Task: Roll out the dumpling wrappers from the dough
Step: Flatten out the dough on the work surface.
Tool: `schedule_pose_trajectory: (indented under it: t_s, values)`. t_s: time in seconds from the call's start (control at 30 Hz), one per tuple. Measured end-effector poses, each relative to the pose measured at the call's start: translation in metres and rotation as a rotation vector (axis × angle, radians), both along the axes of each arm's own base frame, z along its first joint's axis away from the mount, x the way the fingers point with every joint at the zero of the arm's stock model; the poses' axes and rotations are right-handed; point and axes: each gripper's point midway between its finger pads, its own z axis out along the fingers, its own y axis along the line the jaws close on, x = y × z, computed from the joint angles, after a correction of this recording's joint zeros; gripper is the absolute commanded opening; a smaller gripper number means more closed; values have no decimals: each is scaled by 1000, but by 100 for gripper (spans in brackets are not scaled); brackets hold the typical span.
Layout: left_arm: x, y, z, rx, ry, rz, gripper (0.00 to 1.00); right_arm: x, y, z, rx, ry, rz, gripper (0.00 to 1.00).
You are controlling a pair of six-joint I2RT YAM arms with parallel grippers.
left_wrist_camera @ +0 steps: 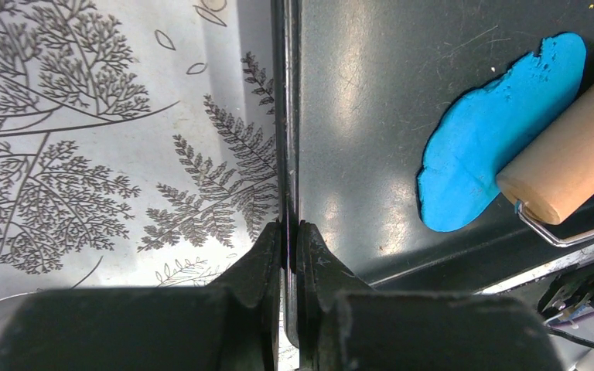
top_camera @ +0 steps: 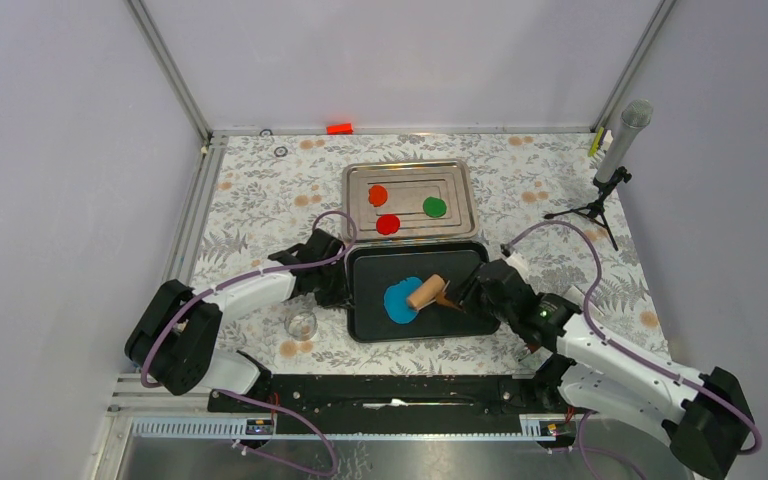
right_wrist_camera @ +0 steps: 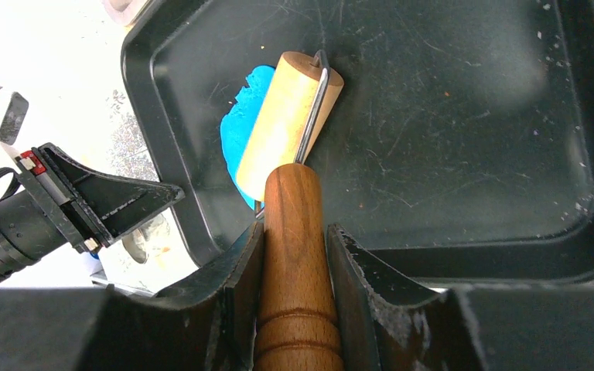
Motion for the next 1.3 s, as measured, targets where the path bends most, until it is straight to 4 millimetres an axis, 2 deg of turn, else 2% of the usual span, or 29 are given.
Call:
schedule_pose_trajectory:
  t_s: [0.27,0.4,0.5,0.7,0.97,1.13,1.3]
  values:
    - [-1,5,0,18,0,11,0,30,30,0,-2,-24,23,0]
    - [-1,5,0,18,2,13,0,35,35,-1,3,-41,32,0]
    - [-2,5,0,16,5,11,0,31,33,4,15,-50,41,0]
    - [-6,5,-1,8,13,9,0,7,18,2,-4,-26,101,0]
    - [-6,5,-1,9,14,10,0,-9,33,2,5,14,266,0]
    - [-6,5,-1,10,14,10,0,-11,37,10,-23,21,320,0]
    - [-5,4,2,0,7,8,0,-21,28,23,-72,59,340,0]
